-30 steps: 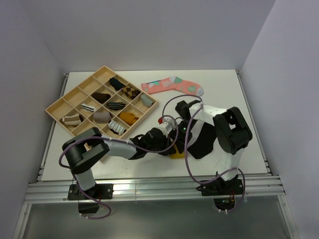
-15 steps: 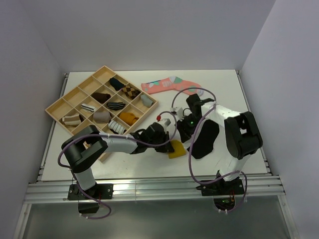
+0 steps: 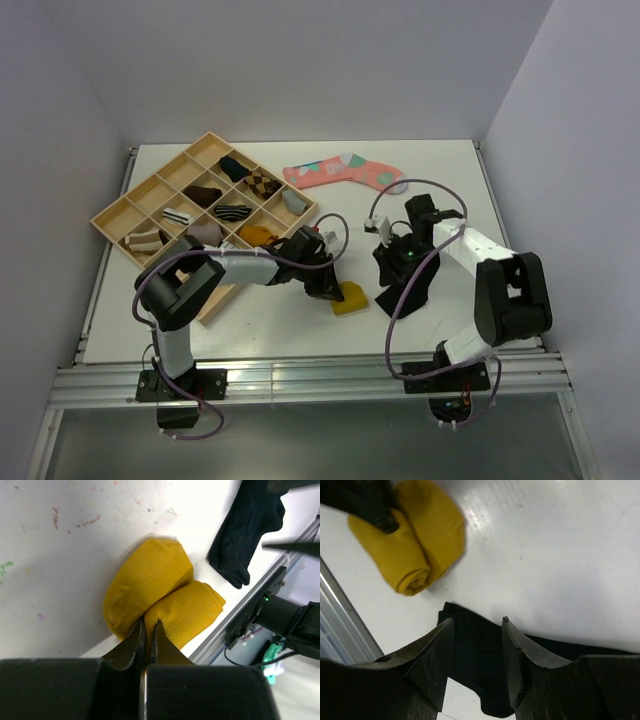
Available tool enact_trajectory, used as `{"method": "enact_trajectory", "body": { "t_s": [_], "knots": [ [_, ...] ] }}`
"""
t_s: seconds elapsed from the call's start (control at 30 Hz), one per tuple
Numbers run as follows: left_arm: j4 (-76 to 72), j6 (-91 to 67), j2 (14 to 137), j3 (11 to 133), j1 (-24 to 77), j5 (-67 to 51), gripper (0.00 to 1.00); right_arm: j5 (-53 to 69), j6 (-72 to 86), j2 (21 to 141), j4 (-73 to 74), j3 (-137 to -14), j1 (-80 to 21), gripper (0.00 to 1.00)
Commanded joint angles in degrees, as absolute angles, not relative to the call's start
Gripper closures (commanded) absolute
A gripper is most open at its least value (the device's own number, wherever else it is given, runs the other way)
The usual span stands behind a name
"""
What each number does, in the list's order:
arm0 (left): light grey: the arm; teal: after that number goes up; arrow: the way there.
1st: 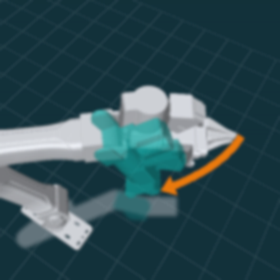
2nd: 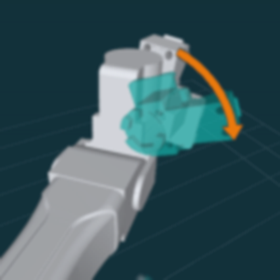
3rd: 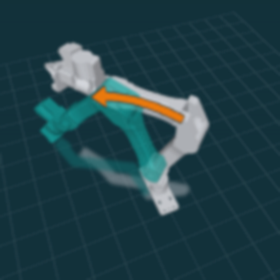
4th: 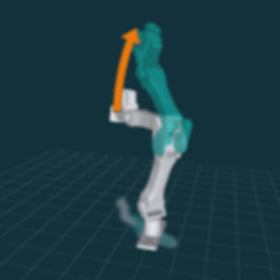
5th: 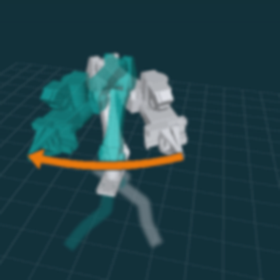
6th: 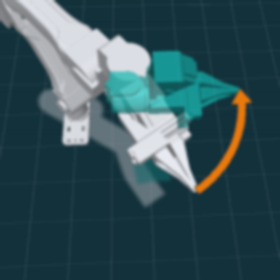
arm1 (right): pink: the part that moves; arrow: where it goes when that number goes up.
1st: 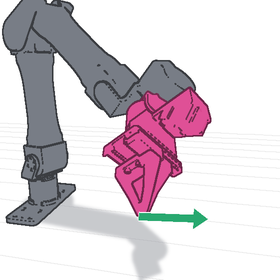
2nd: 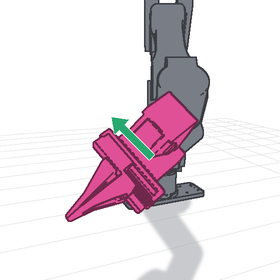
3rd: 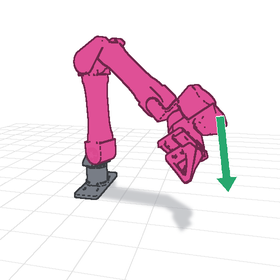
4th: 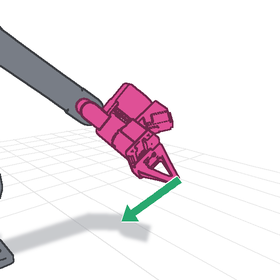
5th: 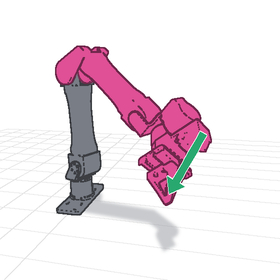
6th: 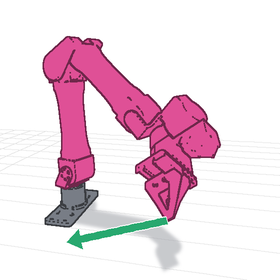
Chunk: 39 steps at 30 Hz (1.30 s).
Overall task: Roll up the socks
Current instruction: Roll the sock at the center of the board.
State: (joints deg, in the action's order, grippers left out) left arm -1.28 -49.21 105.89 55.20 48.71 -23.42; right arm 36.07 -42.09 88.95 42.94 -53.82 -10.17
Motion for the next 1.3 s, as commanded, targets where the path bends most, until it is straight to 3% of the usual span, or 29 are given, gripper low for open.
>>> {"method": "enact_trajectory", "body": {
  "t_s": [0.0,0.43,0.7,1.0,1.17,1.27],
  "knots": [
    [10.7,-44.7,110.2,55.5,47.3,-23.8,1.00,40.8,-50.7,84.0,42.8,-51.7,-10.4,0.49],
    [12.4,-44.7,115.9,60.5,46.8,-26.6,1.00,41.8,-62.1,69.5,42.1,-43.1,-20.2,0.36],
    [10.8,-45.4,116.4,59.6,46.8,-27.9,1.00,34.8,-57.4,69.7,34.0,-38.8,-31.6,0.36],
    [8.4,-45.8,117.0,59.1,46.8,-29.6,1.00,30.3,-54.5,73.4,29.4,-39.5,-34.5,0.37],
    [8.0,-46.0,116.9,59.2,46.8,-29.9,1.00,28.9,-54.6,74.4,29.7,-39.2,-35.4,0.41],
    [7.6,-46.0,116.5,59.3,46.8,-29.8,0.99,28.6,-53.9,75.5,30.2,-39.5,-35.6,0.48]
  ]
}}
